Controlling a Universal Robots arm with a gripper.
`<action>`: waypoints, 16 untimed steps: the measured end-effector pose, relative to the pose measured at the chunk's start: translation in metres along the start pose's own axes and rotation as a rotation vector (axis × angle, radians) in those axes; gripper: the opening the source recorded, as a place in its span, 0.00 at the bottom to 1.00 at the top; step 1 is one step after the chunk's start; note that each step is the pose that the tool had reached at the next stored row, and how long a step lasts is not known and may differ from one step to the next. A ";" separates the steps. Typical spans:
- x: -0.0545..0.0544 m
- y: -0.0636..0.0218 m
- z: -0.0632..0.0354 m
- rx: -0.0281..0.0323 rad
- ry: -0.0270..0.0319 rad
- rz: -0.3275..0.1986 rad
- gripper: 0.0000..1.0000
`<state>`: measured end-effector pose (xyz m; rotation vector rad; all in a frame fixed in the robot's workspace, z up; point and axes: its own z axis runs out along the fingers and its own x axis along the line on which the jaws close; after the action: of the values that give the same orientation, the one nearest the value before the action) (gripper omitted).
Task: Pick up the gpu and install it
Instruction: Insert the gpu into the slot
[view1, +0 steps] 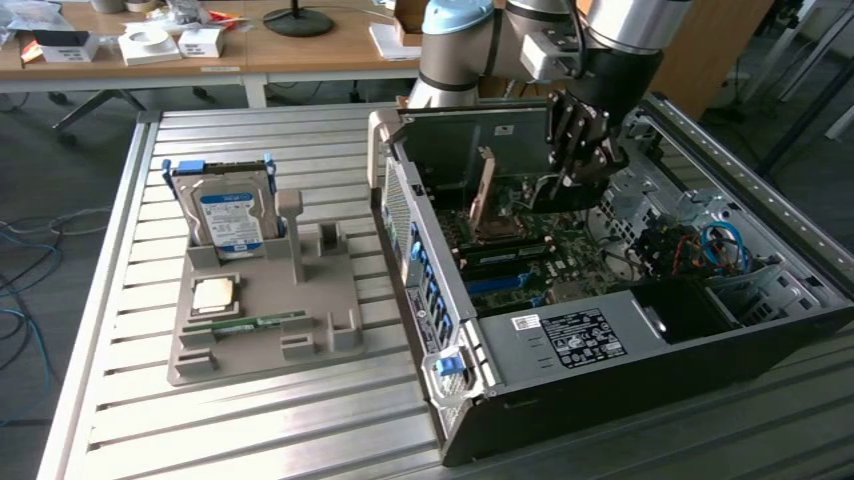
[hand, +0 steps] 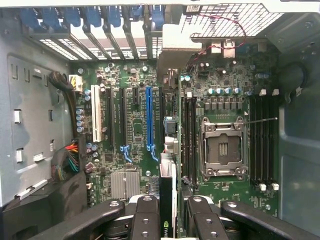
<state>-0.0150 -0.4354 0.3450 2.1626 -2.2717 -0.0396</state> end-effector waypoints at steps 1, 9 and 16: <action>0.000 0.0000 0.0000 0.0000 0.0001 0.000 0.26; 0.000 0.0000 0.0013 0.0002 -0.0005 0.000 0.26; 0.000 -0.0001 0.0049 0.0001 -0.0002 0.000 0.26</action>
<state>-0.0150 -0.4354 0.3401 2.1627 -2.2719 -0.0398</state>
